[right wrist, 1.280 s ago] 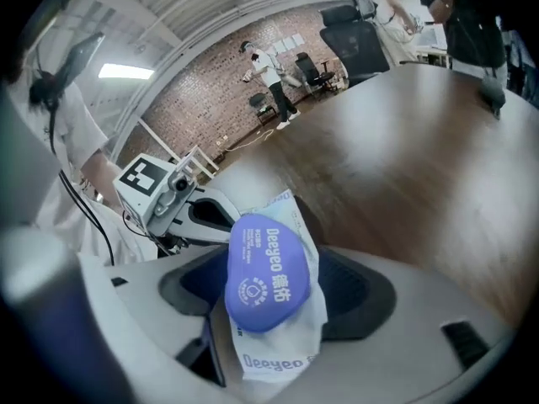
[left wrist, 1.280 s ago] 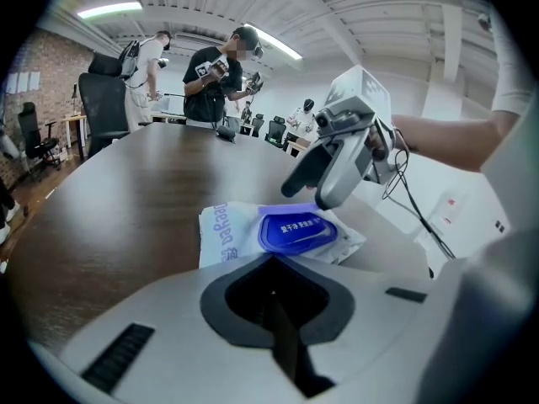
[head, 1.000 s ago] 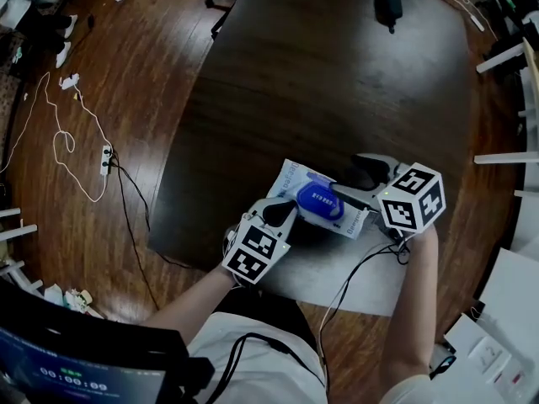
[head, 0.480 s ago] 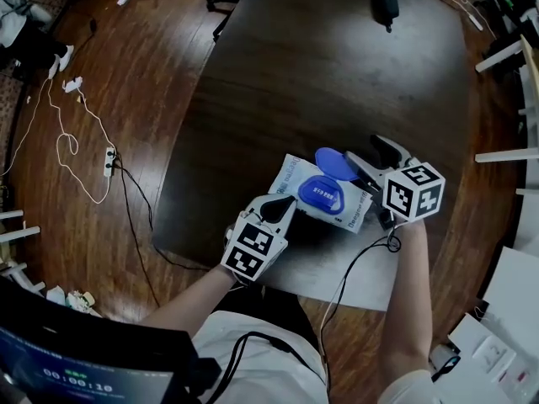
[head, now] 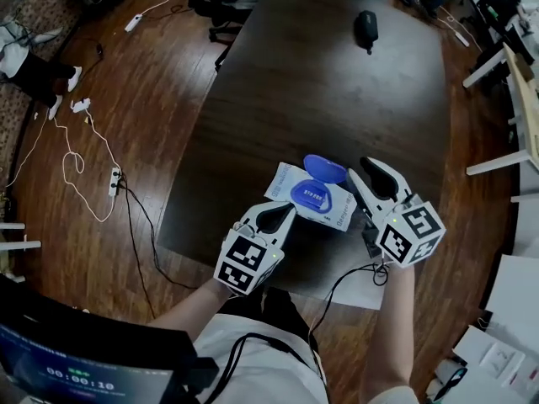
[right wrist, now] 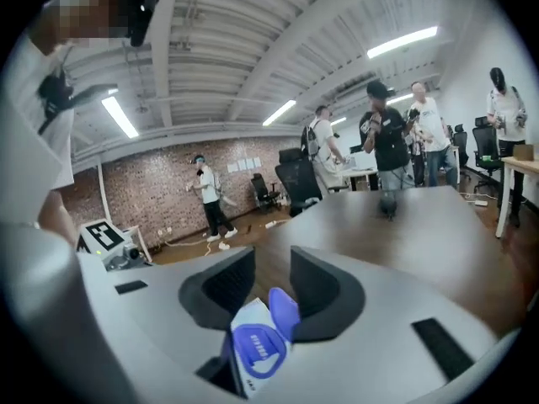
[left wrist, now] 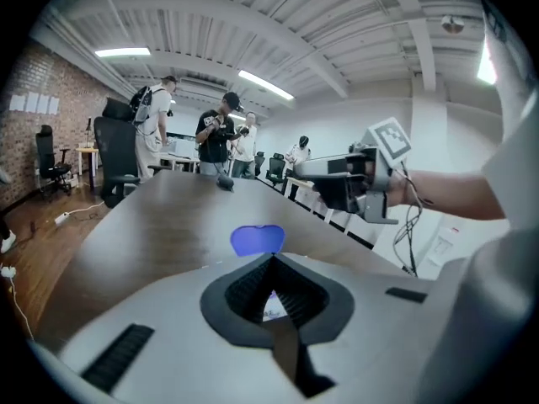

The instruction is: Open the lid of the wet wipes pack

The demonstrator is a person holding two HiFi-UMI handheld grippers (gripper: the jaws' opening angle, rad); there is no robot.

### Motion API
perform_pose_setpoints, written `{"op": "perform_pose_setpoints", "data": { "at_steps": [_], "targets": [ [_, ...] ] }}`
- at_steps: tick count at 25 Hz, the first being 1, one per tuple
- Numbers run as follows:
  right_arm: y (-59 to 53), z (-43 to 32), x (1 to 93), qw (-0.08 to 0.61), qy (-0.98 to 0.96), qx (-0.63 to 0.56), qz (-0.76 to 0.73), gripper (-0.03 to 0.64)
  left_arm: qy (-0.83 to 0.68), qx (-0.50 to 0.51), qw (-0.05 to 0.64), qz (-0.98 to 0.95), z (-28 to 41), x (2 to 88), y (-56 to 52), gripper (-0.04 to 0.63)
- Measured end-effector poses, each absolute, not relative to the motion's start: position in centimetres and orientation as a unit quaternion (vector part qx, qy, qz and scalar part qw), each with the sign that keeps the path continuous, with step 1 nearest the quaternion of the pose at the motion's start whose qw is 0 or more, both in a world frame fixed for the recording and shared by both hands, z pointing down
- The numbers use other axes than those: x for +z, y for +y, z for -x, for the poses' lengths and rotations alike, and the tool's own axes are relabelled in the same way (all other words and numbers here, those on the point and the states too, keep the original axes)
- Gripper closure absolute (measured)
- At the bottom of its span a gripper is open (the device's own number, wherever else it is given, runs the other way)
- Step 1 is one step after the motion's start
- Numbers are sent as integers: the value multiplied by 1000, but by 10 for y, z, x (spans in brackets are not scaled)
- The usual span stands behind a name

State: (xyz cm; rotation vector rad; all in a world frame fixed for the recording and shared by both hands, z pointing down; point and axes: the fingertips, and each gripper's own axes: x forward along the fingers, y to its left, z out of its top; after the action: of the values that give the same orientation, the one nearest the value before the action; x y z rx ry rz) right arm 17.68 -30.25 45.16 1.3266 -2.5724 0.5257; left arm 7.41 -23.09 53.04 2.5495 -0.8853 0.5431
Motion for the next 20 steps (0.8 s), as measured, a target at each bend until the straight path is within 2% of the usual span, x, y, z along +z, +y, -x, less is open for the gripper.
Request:
{"op": "perform_pose_setpoints", "data": {
  "at_steps": [2,7,9,17,20],
  "targets": [
    [-274,-182,418,54,-867,165,-467,549,-319,178,181,-913,-73,505,-226,598],
    [-187,-197,370,-16,-851,159,-501,560,-338,139,147,-919,-71,438,-199,598],
    [-156,-200,355,-27,-840,148,-522,607,-350,120,139,-918,-67,415,-186,598],
    [-79,-201,322,-40,-841,98,-531,609,-369,10,118,-922,-54,330,-140,598],
    [-66,-198,316,-39,-847,82,-523,609,-373,2,110,-921,-46,311,-129,598]
  ]
}}
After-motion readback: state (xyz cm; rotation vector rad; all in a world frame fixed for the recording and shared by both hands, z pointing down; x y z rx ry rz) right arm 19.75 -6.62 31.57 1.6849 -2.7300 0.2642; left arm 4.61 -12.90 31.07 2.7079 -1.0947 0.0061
